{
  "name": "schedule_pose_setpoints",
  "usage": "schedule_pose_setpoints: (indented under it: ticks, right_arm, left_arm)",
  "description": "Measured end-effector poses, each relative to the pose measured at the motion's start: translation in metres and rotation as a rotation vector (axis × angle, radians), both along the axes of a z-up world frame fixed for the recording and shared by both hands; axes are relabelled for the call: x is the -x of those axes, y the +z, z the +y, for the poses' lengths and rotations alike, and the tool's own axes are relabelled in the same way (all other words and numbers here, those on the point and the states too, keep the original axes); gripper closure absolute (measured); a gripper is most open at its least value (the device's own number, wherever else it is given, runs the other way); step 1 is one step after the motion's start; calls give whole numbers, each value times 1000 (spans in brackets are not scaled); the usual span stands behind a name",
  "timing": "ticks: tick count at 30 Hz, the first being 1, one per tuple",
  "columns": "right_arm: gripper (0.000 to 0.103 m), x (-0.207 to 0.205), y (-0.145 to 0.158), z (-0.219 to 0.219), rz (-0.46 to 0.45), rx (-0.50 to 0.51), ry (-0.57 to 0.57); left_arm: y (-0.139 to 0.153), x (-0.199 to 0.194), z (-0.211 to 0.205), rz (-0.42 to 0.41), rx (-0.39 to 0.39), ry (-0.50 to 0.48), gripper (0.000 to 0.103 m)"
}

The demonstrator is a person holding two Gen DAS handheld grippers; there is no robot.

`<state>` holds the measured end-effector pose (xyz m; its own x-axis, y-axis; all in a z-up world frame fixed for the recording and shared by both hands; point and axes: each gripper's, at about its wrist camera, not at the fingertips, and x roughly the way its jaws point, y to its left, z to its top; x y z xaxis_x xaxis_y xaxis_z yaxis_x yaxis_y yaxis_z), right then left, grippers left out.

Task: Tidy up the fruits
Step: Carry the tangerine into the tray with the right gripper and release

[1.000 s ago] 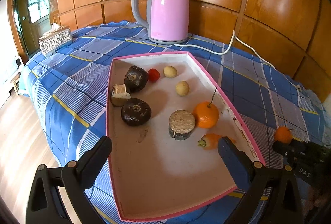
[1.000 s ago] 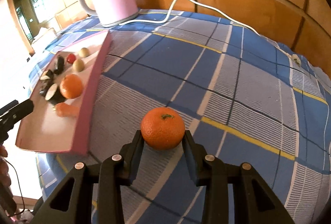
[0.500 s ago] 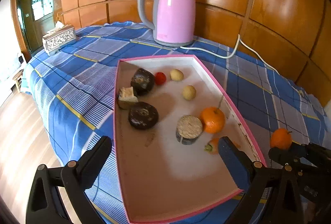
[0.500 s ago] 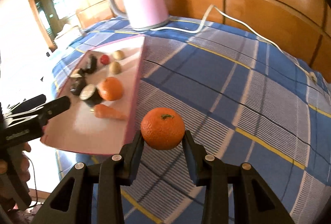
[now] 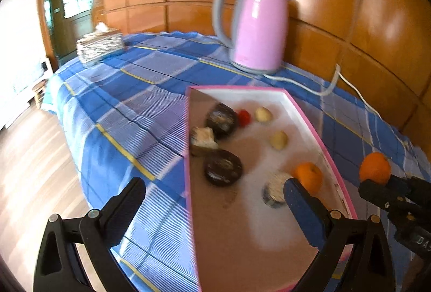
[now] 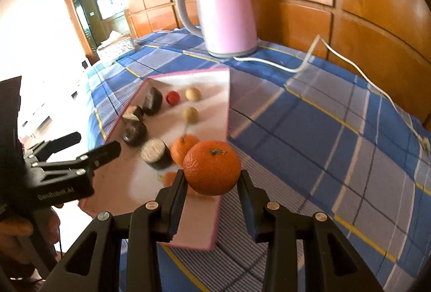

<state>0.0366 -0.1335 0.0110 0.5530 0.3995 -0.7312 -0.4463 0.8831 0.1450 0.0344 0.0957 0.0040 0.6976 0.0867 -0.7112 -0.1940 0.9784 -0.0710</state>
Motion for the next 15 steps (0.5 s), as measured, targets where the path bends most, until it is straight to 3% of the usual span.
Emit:
schedule_pose_setpoints:
  ticks: [7, 15]
  right_arm:
    - [65, -26, 12, 30, -12, -37, 38]
    - [64, -70, -1, 71, 41, -53, 44]
  left_arm:
    - [3, -5, 30, -9, 20, 95, 0]
    - [-1, -6, 32, 1, 30, 102, 0]
